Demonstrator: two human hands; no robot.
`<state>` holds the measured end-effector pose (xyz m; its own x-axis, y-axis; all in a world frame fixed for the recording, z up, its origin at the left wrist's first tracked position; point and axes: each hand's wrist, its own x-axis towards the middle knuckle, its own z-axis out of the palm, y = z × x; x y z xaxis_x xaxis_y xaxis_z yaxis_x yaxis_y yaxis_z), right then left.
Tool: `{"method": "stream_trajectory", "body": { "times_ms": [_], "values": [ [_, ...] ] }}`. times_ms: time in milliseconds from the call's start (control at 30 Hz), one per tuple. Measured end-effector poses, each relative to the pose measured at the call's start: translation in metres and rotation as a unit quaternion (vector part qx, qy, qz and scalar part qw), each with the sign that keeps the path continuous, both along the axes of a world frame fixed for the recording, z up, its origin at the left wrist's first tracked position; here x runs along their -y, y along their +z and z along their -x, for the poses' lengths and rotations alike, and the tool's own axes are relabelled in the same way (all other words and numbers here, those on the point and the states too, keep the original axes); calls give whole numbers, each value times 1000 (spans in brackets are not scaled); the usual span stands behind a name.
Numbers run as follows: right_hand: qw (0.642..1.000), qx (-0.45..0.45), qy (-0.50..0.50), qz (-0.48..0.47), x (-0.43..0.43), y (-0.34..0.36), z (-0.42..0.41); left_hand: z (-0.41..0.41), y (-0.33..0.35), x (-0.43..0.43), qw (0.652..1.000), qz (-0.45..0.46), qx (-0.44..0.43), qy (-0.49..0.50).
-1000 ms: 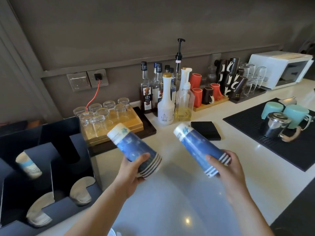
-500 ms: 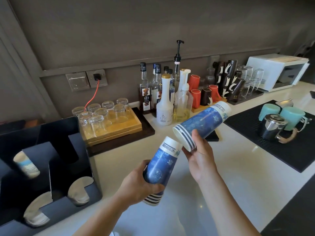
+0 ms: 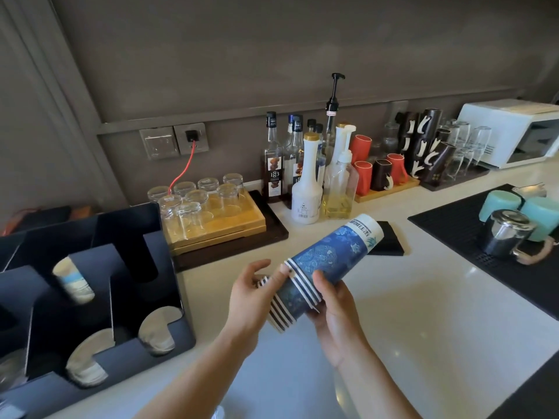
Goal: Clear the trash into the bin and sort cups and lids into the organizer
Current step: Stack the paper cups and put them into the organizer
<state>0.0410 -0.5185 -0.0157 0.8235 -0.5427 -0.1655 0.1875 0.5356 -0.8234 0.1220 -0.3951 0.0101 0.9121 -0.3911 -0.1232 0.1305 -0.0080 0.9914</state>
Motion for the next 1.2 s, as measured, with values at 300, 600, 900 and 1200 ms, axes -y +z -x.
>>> {"method": "stream_trajectory", "body": {
  "times_ms": [300, 600, 900, 1200],
  "values": [
    [1000, 1, -13, -27, -19, -4, 2, 2, 10, 0, 973, 148, -174, -15],
    [999, 5, 1, -42, -28, 0, -1, 1, -12, -5, 985, 100, 61, -126],
    [999, -36, 24, -25, -32, 6, -6, -8, -14, -16, 985, 37, 128, -108],
    [998, -17, -31, 45, -1, 17, 3, -37, 16, -58, 986, 15, 147, -73]
  ]
}}
